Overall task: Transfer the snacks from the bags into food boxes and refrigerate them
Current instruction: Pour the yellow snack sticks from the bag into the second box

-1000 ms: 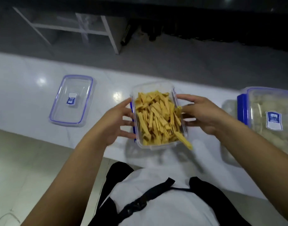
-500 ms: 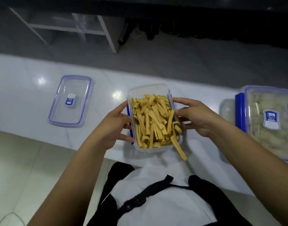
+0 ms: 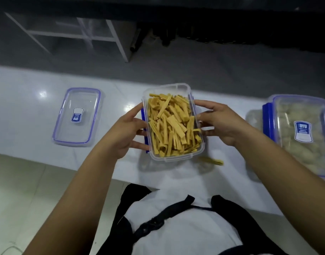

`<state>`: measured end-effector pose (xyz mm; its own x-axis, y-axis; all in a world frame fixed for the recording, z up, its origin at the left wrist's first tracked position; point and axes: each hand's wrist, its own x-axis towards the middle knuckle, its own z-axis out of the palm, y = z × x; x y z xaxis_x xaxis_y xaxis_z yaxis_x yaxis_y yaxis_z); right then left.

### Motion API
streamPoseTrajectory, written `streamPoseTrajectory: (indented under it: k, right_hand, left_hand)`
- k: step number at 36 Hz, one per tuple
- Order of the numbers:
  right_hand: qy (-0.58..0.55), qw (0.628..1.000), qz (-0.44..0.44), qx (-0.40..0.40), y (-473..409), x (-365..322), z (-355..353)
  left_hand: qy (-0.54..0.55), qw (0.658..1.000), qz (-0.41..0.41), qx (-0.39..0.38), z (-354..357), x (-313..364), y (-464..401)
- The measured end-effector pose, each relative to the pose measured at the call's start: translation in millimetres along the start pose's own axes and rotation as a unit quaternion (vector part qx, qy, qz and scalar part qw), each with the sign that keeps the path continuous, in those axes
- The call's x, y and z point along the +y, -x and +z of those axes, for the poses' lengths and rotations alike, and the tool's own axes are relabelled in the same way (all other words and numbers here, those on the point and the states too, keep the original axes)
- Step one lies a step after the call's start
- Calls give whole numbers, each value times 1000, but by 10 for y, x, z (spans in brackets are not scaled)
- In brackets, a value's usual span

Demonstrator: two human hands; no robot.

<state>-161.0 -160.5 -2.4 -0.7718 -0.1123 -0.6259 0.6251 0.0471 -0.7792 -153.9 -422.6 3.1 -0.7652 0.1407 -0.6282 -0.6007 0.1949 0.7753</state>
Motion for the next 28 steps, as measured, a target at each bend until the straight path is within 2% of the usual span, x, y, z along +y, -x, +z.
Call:
streamPoseTrajectory:
  k: [3,8,12,14,17,20,23,28]
  right_hand:
    - [-1,1000,14,11,0,52,35]
    - [-28,998,-22,54,104,192,-3]
    - [146,981,-45,122,372,509,-162]
    - [280,954,-55,87,512,693,-238]
    - [477,875,-65,45,660,967,-240]
    - [550,824,-105,88,701,1121,-171]
    - [531,833,-102,114,687,1074,-192]
    - [390,898,-95,180,762,667,-281]
  left_hand:
    - [-19,1000,-10,3,29,-25,-47]
    - [-11,1000,-4,11,45,-111,-59]
    - [2,1000,-3,23,37,-162,-51]
    - [4,1000,-3,22,22,-177,-59]
    - [6,1000,-9,11,-1,-179,-70]
    - [9,1000,-13,10,-8,-162,-78]
    - [8,1000,-11,14,0,-154,-69]
    - [17,1000,-14,16,5,-152,-54]
